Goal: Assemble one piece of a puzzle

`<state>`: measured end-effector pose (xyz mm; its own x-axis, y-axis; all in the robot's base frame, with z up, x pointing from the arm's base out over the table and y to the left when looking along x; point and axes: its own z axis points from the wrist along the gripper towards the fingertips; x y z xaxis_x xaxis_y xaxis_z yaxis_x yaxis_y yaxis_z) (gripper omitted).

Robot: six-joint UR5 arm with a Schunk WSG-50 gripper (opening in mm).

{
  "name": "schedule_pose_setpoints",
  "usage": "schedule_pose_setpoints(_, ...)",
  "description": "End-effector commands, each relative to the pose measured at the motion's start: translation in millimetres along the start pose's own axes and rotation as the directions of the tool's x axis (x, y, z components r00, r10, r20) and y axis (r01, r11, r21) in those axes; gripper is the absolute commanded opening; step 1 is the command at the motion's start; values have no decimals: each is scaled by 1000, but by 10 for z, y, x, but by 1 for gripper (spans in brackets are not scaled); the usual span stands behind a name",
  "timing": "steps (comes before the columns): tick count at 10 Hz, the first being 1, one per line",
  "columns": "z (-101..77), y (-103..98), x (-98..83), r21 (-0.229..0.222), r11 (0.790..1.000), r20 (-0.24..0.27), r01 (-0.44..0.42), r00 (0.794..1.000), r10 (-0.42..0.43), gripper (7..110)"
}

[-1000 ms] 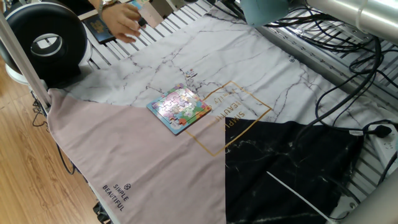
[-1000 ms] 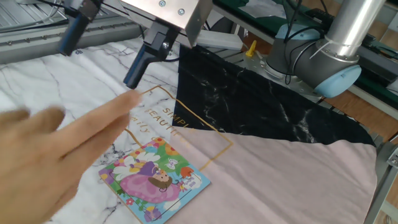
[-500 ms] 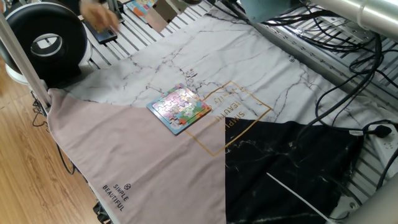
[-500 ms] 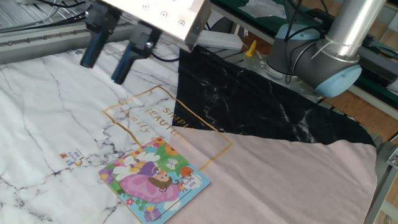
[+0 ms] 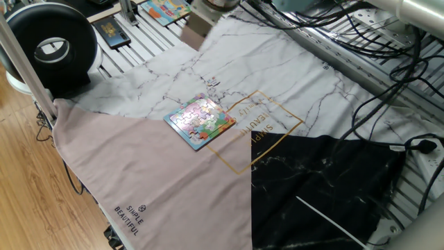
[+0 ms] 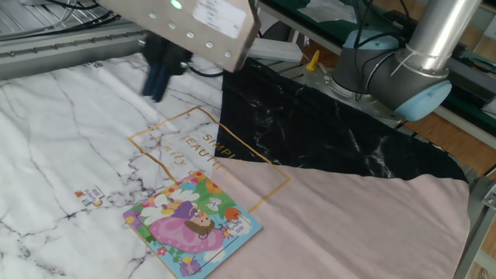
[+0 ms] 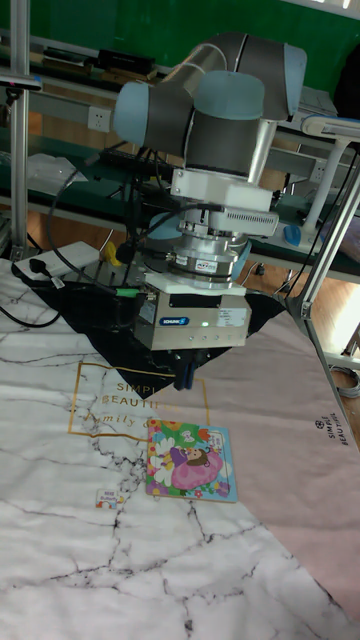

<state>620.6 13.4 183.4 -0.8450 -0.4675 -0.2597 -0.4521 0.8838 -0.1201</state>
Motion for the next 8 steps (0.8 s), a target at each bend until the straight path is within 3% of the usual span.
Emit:
schedule_pose_setpoints(1,-64,96,490,-55,994,-185,98,977,-106,7)
schedule_pose_setpoints(2,-88,189,577,-106,985,-212,137,965,-156,7)
schedule_pose_setpoints(4,-137,433,653,-207,971,-227,122,959,-169,7)
schedule_pose_setpoints(5,-150,422,704,-200,975,-252,100,956,-150,7)
schedule_pose_setpoints(7,-181,195,886,-100,993,-342,55,936,-86,7)
schedule_pose_setpoints(8,-197,137,938,-79,995,-365,59,927,-84,7)
